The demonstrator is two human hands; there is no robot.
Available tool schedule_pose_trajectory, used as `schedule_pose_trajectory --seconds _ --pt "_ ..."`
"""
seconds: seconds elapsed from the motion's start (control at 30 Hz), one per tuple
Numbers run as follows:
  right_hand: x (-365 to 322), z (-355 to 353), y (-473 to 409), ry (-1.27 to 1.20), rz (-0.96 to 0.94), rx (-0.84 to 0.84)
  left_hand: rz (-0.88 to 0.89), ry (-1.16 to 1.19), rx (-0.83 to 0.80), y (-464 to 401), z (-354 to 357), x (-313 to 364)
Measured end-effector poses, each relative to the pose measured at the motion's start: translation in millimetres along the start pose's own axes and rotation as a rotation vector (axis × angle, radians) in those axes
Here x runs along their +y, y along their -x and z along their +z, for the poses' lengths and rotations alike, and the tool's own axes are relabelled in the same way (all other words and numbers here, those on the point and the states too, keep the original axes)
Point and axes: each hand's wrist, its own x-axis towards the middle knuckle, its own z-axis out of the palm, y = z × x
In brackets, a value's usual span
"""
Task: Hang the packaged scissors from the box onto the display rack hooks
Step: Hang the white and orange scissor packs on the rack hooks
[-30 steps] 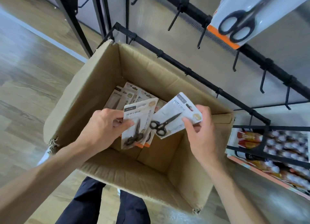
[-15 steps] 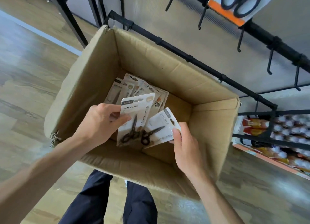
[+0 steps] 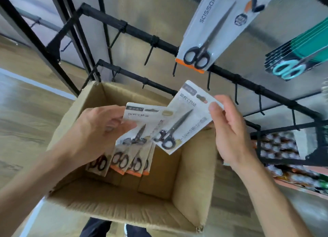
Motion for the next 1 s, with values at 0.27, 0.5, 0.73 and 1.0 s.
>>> schedule_pose_trajectory --seconds 0.27,0.5,0.73,1.0 --pt "-70 -38 -14 0.044 -0.166 0.135 0.158 -0.039 -0.036 -28 -44 67" --pt "-89 -56 -33 0.083 -0.31 0.177 0.204 -0.049 -0.02 -49 -51 86" --pt "-93 -57 -37 -0.008 -0.315 0.226 0.194 -0.078 -0.059 -47 -49 95" --pt "-92 -49 -62 0.056 -0.21 0.318 0.171 -0.027 -0.164 -55 -52 97"
